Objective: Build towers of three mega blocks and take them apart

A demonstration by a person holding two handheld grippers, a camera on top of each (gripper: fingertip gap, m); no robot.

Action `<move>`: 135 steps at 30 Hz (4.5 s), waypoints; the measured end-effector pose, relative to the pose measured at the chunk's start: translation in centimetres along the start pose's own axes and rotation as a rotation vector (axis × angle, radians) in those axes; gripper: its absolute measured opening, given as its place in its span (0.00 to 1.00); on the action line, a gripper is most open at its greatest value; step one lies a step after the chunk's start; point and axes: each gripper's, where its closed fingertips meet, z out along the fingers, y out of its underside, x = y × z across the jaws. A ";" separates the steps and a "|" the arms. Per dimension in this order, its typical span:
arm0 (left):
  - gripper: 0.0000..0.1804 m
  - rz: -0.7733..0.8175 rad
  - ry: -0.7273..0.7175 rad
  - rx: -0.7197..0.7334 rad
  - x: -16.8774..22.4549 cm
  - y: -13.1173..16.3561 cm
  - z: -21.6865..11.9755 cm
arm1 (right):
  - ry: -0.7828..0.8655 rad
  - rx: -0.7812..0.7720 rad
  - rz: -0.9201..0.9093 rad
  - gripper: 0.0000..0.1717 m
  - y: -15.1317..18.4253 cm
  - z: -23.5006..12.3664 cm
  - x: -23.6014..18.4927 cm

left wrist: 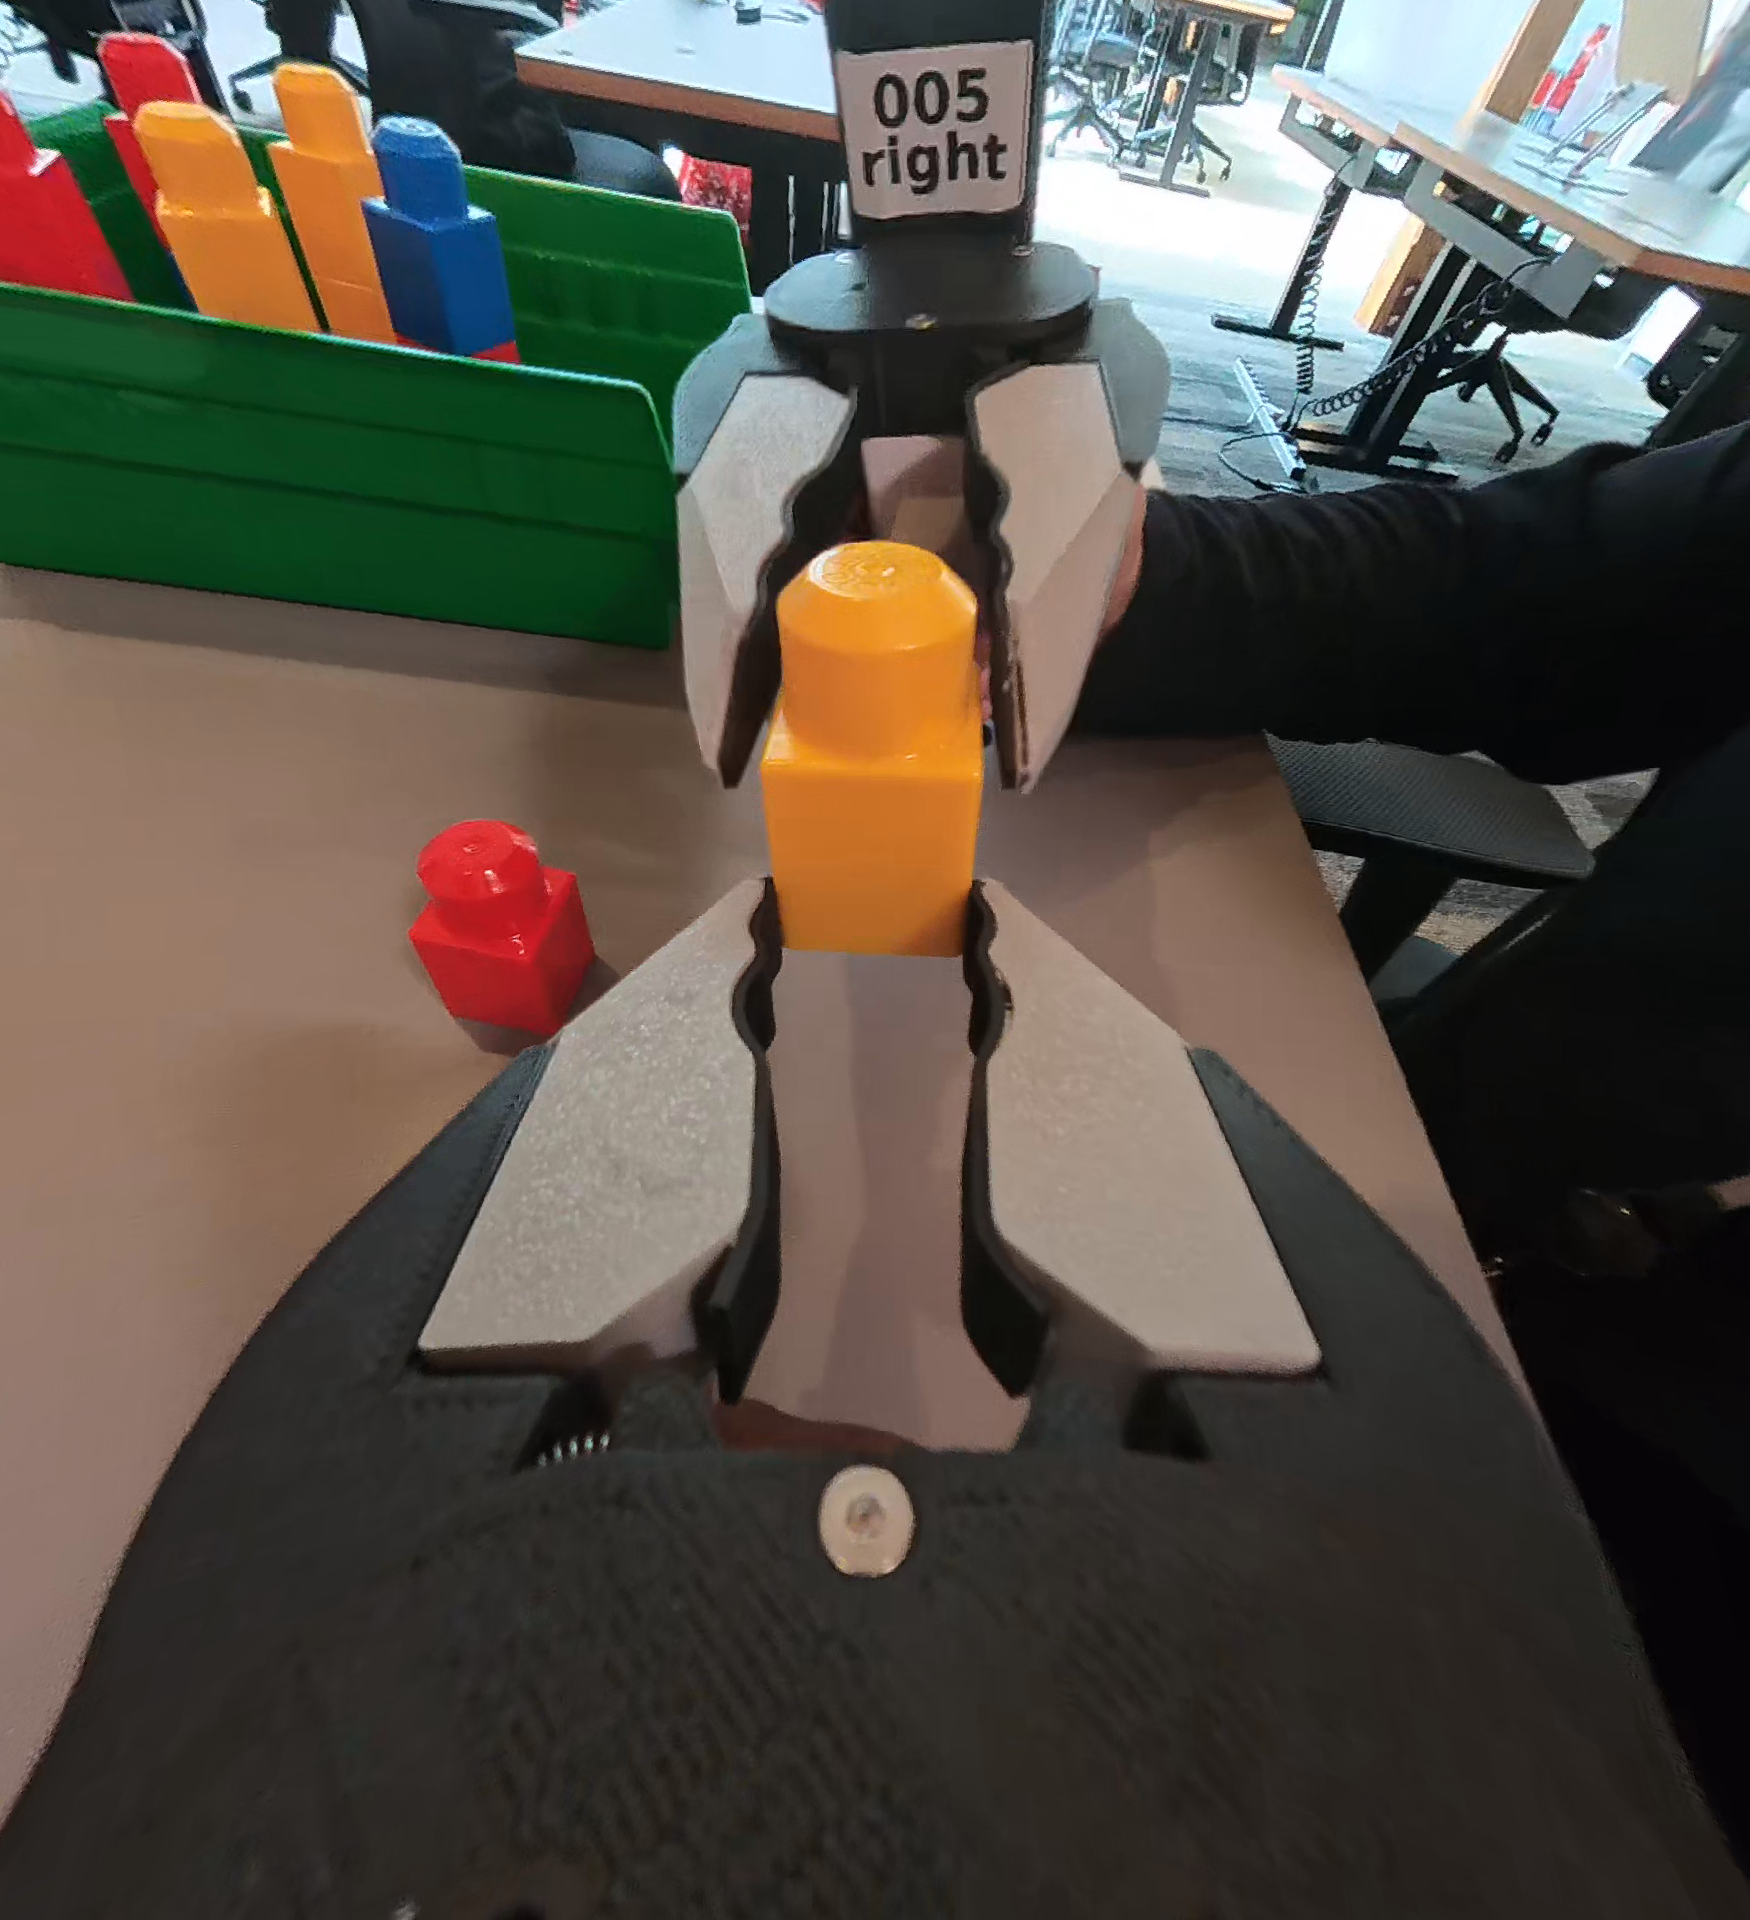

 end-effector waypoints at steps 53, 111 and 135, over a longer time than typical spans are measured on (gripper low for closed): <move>0.19 0.080 0.056 -0.384 -5.3 2.6 7.4 | 0.232 -0.144 -0.041 0.19 2.0 -4.1 6.0; 0.37 -0.034 -0.205 -0.434 -10.9 2.8 2.1 | 0.440 -0.379 -0.080 0.20 7.1 -4.7 10.4; 0.37 -0.500 -1.304 -0.151 -25.2 8.3 -37.7 | 0.423 0.046 -0.117 0.30 -1.6 -6.7 7.7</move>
